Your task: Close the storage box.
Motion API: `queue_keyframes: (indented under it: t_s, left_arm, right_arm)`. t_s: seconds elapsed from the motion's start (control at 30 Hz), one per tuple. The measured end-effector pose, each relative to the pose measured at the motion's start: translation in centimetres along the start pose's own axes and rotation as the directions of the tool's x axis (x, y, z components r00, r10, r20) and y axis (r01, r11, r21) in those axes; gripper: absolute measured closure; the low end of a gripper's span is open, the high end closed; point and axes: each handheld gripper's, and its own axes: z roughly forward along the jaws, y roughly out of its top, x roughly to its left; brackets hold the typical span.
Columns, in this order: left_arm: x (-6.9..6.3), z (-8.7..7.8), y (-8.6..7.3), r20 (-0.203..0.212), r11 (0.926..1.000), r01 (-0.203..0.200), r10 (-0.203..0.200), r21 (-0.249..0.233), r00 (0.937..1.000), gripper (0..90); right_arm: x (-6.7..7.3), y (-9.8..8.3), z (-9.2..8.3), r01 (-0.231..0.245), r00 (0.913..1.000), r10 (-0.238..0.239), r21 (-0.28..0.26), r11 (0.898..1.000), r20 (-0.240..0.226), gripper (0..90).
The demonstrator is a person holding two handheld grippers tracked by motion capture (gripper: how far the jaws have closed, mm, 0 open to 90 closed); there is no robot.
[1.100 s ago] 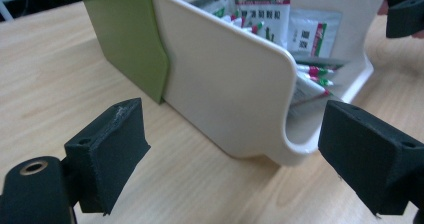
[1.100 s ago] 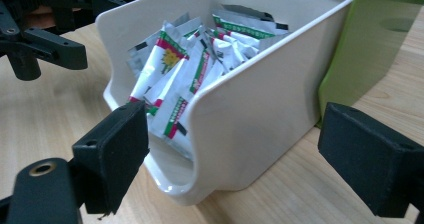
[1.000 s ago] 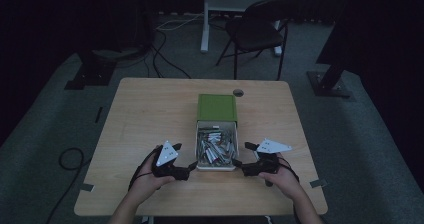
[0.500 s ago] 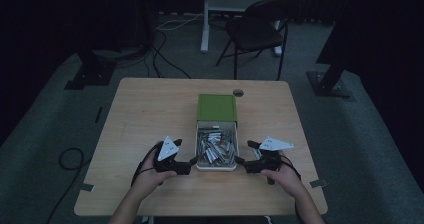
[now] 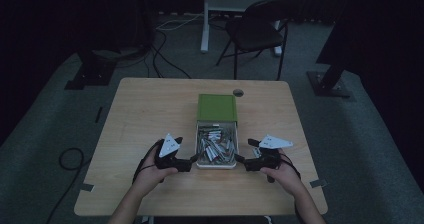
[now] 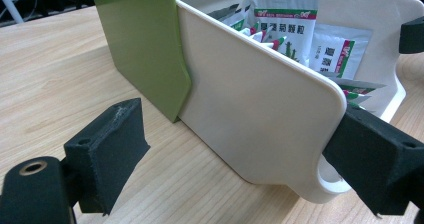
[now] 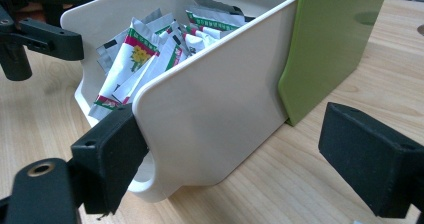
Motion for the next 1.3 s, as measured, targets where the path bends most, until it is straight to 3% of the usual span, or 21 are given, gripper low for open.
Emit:
queue_keyframes:
  t_s: [0.33, 1.1, 1.3]
  left_arm:
    - [0.7, 0.4, 0.1, -0.002, 0.9996, 0.028, -0.028, 0.002, 0.9996, 12.2]
    - [1.7, 1.3, 1.0, -0.015, 0.9997, 0.013, -0.013, 0.023, 0.9998, 12.2]
    - [2.0, 1.6, 1.0, -0.013, 0.9993, 0.031, -0.030, 0.021, 0.9995, 12.2]
  right_arm:
    - [-0.2, 0.1, 0.5, -0.011, 0.9999, 0.012, -0.014, 1.000, 0.011, 11.7]
    - [-0.8, 0.8, 1.1, -0.011, 0.9987, 0.011, -0.010, 1.000, 0.049, 11.7]
    - [-1.1, 0.8, 1.4, -0.021, 0.9984, 0.022, -0.016, 1.000, 0.053, 11.7]
